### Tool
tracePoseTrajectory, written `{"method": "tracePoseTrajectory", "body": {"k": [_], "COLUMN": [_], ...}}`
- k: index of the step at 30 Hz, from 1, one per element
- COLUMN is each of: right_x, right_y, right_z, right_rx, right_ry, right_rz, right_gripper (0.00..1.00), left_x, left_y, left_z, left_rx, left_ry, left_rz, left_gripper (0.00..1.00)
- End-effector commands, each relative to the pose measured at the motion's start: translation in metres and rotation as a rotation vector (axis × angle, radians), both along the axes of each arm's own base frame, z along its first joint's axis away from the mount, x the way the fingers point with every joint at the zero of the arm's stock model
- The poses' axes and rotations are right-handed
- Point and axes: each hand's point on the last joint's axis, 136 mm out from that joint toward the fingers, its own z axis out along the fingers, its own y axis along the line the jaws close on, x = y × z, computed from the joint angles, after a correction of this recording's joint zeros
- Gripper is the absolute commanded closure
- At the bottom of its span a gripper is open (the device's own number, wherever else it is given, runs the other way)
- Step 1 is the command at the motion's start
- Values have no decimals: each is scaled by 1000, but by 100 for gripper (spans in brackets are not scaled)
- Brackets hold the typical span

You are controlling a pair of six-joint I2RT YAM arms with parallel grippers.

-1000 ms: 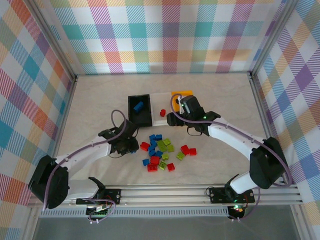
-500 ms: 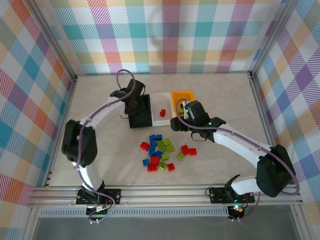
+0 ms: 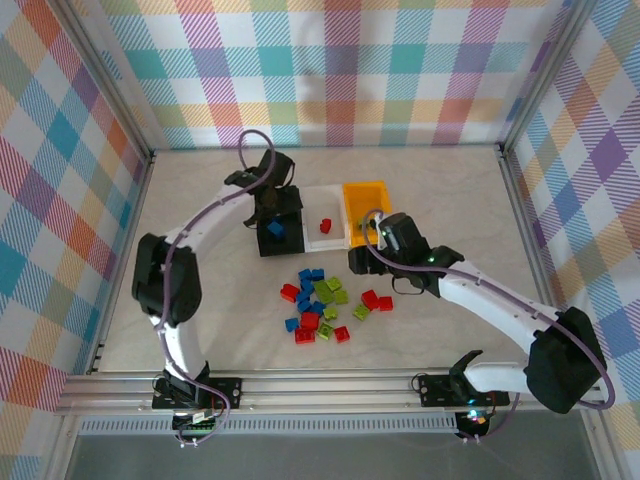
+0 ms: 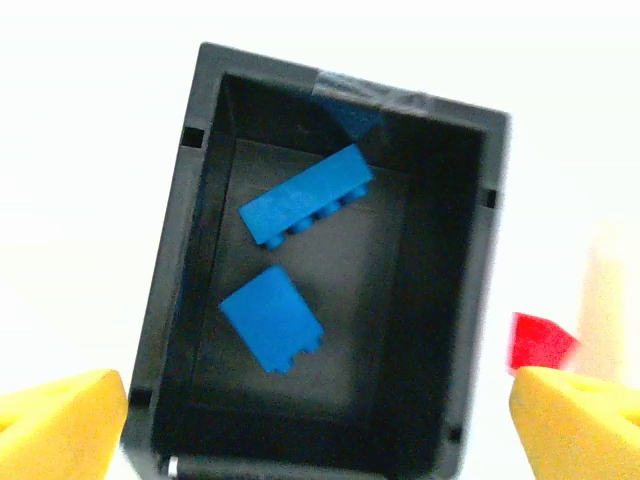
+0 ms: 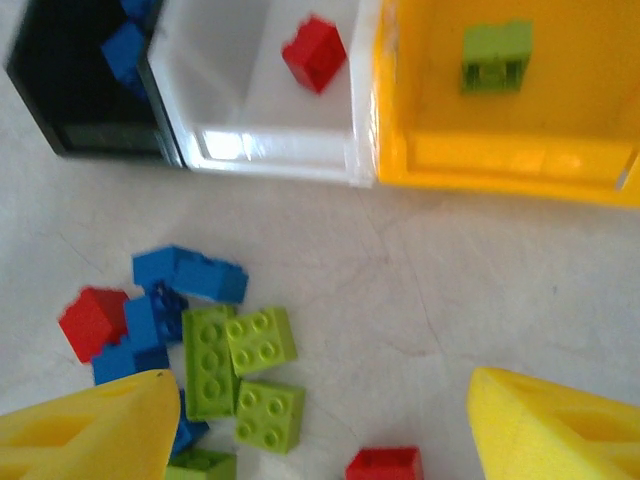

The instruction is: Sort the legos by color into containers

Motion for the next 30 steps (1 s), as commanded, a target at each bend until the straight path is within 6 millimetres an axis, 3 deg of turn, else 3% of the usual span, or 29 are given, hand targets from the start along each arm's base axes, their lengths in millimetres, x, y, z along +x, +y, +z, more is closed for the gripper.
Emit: {"method": "tracePoseTrajectory", "body": {"k": [1, 6, 10, 15, 21, 26, 30], "right_x": [-26, -47, -48, -42, -39, -43, -42], "right_y": [-7, -14, -10, 2, -7, -7, -4], "right_z": [-25, -56, -70, -81, -95, -106, -101], "right_rx": [-1, -52, -86, -163, -258, -278, -261], "right_ry": [116, 192, 207, 195, 187, 222, 211], "right_rz": [8, 27, 52, 89, 71, 89, 89], "right_gripper": [29, 31, 31, 33, 40, 44, 55], "left_x": [-33, -92, -132, -165, -183, -185, -183], "left_y": [-24, -36, -25, 0, 17, 21, 22], "left_z": [51, 48, 17, -16, -29, -31, -28], "left_rx": [-138, -222, -245, -234, -211, -195, -191], "left_ry": [-101, -113, -66, -17, 6, 5, -3], "left_rz": [-82, -148, -139, -91, -70, -59, -60], "left_gripper": [0, 0, 0, 0, 0, 0, 0]}}
